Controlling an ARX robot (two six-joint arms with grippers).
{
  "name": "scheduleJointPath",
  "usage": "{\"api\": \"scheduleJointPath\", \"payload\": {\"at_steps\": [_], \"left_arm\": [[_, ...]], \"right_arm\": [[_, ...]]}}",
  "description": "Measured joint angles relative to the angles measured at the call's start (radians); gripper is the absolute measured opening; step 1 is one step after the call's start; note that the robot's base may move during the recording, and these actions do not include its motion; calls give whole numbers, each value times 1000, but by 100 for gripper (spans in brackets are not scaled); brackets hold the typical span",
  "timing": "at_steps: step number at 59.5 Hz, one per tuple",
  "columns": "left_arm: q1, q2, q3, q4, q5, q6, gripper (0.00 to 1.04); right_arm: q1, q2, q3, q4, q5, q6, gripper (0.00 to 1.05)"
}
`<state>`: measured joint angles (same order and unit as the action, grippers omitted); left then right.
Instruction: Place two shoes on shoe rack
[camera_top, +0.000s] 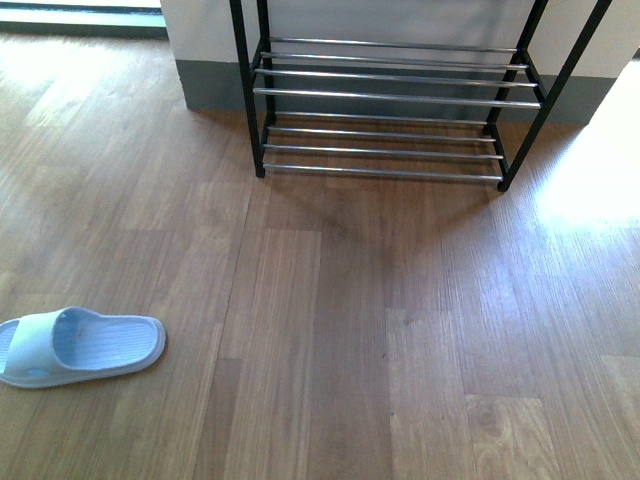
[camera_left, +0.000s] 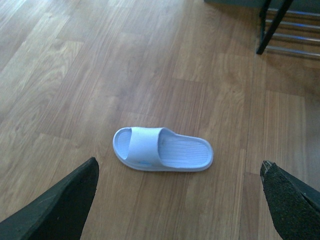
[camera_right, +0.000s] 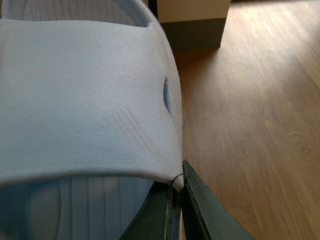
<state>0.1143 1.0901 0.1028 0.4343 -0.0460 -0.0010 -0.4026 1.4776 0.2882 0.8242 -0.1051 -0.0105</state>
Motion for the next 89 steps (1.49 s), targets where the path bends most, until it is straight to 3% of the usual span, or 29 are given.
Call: {"api": "scheduleJointPath", "payload": {"at_steps": [34,46,52,62,76,89], "left_arm": [[-51,415,3,277,-44,-48,95],[-15,723,26,500,-56,-37,95],[5,954,81,633,-120,-40,95],[10,1220,178,724,-175,-85,95],[-6,1418,324,736,-263,-146,95],[-11,1560,552,622,-303,-199,95]], "right_arm": [[0,0,0,0,0,0,1],[0,0,0,0,0,0,1],[0,0,0,0,0,0,1],[0,0,0,0,0,0,1],[0,0,0,0,0,0,1],[0,0,0,0,0,0,1]]}}
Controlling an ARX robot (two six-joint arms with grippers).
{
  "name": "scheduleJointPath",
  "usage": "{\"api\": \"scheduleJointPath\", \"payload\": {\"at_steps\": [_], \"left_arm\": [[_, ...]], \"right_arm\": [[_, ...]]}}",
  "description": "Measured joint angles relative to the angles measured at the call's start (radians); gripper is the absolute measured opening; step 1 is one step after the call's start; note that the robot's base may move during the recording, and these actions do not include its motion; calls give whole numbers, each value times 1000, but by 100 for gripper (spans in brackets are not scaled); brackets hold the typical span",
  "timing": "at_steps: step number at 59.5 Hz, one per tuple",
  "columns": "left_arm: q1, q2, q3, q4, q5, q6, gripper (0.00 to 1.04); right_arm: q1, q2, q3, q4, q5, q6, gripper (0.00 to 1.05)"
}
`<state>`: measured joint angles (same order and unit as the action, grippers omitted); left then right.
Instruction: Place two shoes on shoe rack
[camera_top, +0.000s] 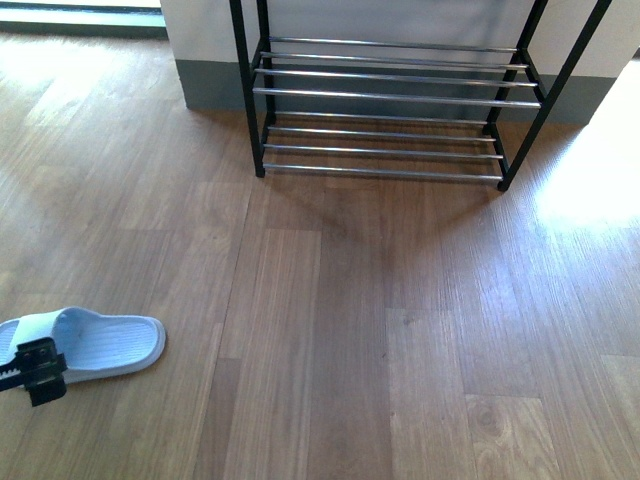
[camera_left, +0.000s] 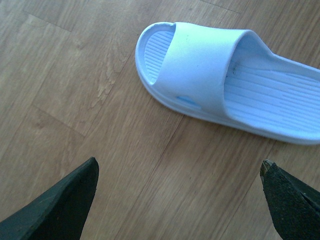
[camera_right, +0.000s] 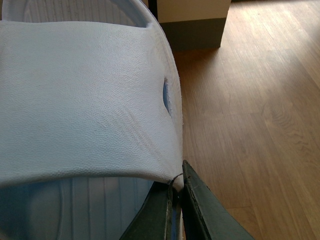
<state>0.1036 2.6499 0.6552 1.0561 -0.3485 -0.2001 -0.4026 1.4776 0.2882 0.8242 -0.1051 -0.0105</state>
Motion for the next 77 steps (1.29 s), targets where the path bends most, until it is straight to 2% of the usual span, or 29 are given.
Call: {"api": "scheduleJointPath", "payload": {"at_steps": [16,42,77], "left_arm": [[-15,85,188,-95,-27,-35,95],[-34,217,328,-153,-123,-48,95],[-35,375,586,-285,-138,-25,95]], "right_arm": [[0,0,0,0,0,0,1],[0,0,0,0,0,0,1],[0,0,0,0,0,0,1]]}}
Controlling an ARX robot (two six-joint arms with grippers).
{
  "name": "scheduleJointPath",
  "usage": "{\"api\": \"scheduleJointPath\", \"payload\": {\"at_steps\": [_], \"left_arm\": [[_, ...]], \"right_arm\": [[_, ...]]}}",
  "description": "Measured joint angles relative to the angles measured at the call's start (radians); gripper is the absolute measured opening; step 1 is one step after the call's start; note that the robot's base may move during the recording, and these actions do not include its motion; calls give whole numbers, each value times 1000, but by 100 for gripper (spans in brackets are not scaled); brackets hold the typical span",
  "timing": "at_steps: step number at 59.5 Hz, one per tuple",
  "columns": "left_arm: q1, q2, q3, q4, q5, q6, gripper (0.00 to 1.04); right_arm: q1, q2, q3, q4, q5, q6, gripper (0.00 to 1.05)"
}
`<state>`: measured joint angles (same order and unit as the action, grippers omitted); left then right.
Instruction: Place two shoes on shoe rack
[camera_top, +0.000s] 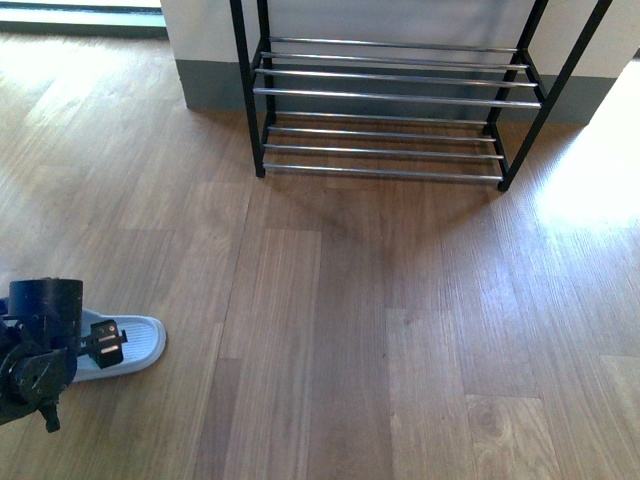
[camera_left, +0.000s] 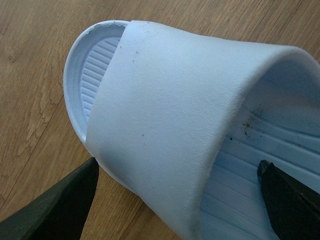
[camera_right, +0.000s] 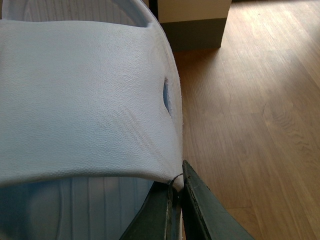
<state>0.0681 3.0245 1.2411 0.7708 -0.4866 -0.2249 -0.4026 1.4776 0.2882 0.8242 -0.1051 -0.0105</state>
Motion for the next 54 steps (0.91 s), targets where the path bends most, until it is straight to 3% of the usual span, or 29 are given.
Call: {"api": "scheduleJointPath", "payload": {"at_steps": [18,34,40,54], "left_arm": [[-5,2,19,-12,-8,36,55],[-26,-103,-113,126,93,200,20],[-39,-223,-227,217,132,304,2],[-32,-461,-474,335,255,486,2]], "right_arm": [[0,0,0,0,0,0,1],[0,0,0,0,0,0,1],[0,0,0,0,0,0,1],[0,0,0,0,0,0,1]]}}
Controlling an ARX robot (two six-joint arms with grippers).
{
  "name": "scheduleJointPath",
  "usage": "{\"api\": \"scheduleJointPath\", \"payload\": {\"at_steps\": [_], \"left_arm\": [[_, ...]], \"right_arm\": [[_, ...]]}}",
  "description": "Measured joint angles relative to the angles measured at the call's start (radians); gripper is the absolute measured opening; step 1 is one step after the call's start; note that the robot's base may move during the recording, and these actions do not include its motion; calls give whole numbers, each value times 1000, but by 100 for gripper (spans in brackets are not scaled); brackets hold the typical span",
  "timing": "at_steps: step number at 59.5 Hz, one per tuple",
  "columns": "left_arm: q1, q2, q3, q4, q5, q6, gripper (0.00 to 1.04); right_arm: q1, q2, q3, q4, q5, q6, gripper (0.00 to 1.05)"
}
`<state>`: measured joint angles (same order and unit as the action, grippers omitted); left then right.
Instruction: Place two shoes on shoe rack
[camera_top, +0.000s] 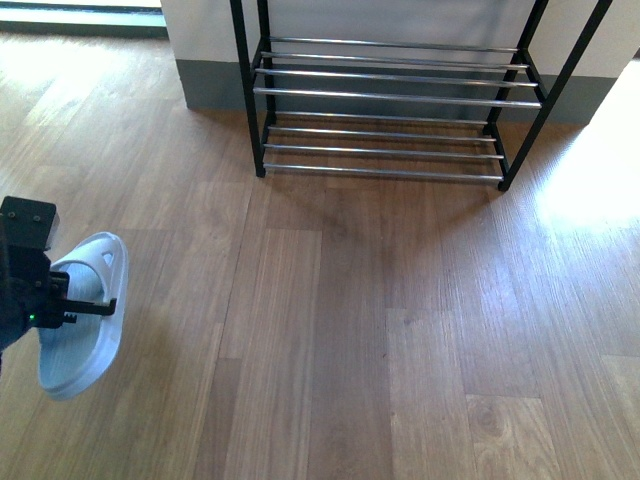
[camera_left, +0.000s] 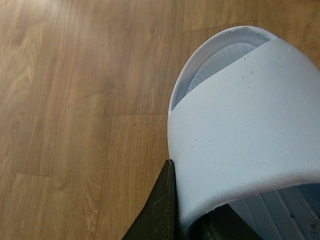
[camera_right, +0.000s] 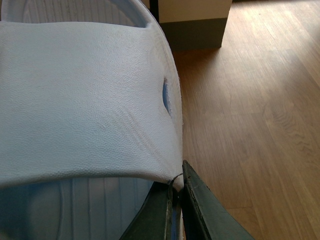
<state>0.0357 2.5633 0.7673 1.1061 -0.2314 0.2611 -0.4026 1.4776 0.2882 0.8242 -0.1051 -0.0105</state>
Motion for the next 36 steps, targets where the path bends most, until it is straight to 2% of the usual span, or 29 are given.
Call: {"api": "scheduleJointPath", "payload": {"at_steps": [11,19,28,36], "left_arm": [[0,-231,-230,79,83,146,2],[1,-538,-435,13,138,204,2],[27,-893,-571,-180,201,210,2],[110,-1381,-627,-534,292,206,2]], "right_arm": [[0,0,0,0,0,0,1],[0,0,0,0,0,0,1],[0,0,0,0,0,0,1],[0,0,0,0,0,0,1]]}}
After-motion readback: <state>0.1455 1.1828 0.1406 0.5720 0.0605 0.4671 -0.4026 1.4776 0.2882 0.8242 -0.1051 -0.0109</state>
